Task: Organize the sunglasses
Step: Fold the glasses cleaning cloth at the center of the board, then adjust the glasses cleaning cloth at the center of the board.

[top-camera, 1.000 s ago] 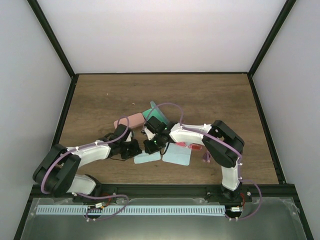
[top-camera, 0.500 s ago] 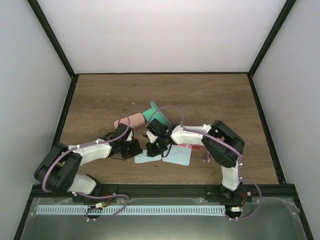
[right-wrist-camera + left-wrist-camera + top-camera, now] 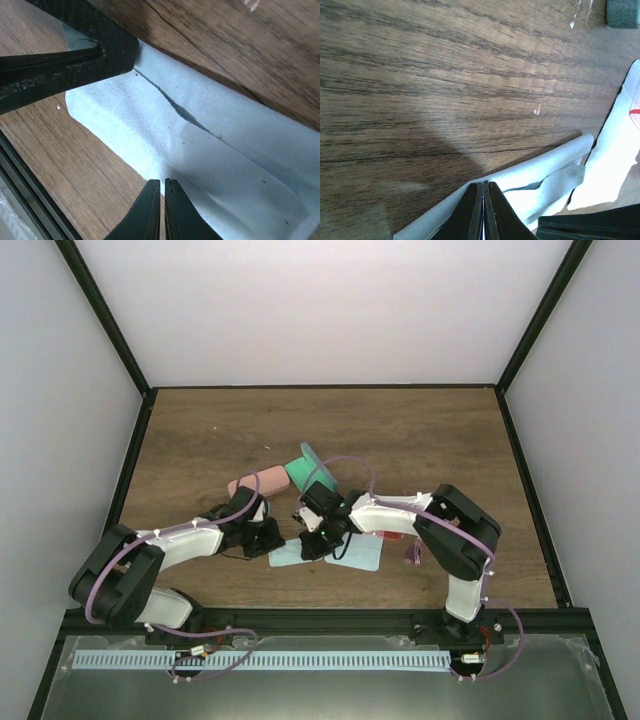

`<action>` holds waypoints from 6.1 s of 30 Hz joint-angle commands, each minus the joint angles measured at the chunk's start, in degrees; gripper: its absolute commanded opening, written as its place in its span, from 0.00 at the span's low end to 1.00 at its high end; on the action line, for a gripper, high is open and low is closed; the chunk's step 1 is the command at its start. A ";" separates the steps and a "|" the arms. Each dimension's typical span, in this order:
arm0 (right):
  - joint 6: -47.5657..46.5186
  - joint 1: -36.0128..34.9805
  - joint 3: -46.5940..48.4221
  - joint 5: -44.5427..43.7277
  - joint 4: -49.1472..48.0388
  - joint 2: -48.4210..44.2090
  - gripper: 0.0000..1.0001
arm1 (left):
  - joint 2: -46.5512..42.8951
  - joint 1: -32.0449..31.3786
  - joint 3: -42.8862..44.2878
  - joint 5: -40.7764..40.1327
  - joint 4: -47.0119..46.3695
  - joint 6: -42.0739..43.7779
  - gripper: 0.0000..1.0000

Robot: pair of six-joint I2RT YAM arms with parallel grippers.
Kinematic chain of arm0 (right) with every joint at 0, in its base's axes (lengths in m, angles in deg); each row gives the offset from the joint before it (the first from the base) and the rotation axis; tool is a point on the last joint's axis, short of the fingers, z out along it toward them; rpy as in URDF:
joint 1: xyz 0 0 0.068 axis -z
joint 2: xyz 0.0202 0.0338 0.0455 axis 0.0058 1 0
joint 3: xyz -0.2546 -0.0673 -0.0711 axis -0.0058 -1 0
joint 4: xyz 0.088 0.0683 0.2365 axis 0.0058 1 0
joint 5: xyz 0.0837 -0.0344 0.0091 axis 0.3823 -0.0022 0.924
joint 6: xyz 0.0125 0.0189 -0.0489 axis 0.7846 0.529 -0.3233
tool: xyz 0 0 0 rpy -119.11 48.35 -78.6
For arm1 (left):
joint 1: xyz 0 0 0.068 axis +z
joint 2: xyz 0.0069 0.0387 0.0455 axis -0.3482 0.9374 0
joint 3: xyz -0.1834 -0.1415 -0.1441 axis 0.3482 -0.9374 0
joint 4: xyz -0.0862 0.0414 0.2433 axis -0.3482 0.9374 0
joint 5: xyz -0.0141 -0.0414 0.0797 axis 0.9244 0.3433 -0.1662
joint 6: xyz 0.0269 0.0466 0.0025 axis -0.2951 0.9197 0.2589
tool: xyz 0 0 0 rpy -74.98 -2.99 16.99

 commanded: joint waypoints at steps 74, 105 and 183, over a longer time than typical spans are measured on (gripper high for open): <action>2.55 5.33 -3.18 -8.06 6.33 -11.26 0.29 | -2.74 0.53 7.21 -3.27 7.10 5.25 0.12; 4.37 2.53 -4.35 -3.58 1.78 -3.96 0.23 | -9.25 0.17 2.85 -4.60 16.66 6.68 0.05; 4.44 1.08 2.00 -8.55 8.13 -7.22 0.29 | -9.14 0.69 3.57 -10.07 16.72 4.01 0.04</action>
